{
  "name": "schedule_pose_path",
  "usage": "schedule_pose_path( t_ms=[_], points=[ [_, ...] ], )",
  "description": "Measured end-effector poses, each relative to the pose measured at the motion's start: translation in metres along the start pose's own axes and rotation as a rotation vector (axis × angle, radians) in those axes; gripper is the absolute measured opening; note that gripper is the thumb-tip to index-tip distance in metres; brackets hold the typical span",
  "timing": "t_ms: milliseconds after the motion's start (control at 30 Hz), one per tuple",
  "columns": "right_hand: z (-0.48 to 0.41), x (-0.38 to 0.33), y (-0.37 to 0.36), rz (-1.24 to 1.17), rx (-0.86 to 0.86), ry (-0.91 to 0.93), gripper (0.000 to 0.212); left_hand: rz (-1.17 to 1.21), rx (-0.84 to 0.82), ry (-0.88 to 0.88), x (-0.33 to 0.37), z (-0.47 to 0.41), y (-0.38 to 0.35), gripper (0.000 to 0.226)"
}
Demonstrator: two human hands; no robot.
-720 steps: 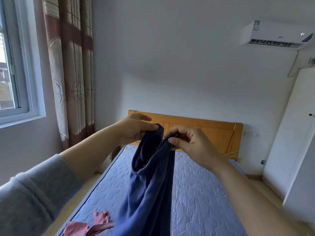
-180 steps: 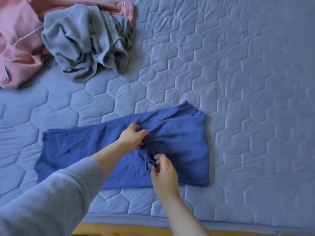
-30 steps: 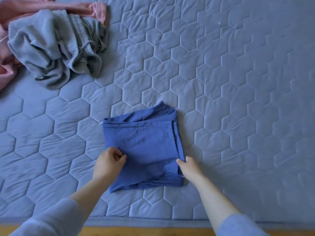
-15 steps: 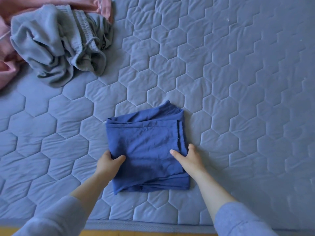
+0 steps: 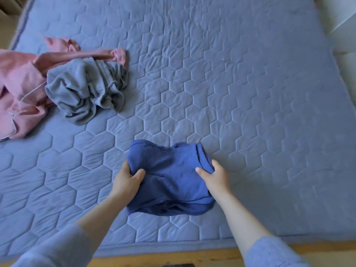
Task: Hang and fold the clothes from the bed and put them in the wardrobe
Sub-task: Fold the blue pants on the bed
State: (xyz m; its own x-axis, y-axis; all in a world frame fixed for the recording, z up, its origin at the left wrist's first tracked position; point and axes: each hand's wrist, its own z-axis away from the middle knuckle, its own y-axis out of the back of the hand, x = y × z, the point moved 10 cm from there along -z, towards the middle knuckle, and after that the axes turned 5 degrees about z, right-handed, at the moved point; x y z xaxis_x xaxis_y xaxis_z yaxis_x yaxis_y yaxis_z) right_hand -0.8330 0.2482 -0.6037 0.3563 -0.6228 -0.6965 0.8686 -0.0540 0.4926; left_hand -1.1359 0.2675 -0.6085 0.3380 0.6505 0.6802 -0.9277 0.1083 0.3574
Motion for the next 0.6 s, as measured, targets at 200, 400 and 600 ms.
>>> schedule_pose_path(
  t_ms=[200, 400, 600],
  points=[
    [0.084, -0.085, 0.083, -0.079, 0.204, 0.106, 0.015, 0.071, -0.109, -0.167, 0.100, 0.063, 0.026, 0.021],
    [0.184, -0.162, 0.186, -0.181, 0.406, 0.230, 0.020, 0.110, -0.256, -0.402, 0.223, 0.146, 0.034, 0.018],
    [0.294, -0.206, 0.310, -0.260, 0.650, 0.337, 0.026, 0.059, -0.400, -0.646, 0.350, 0.257, -0.003, 0.019]
  ],
)
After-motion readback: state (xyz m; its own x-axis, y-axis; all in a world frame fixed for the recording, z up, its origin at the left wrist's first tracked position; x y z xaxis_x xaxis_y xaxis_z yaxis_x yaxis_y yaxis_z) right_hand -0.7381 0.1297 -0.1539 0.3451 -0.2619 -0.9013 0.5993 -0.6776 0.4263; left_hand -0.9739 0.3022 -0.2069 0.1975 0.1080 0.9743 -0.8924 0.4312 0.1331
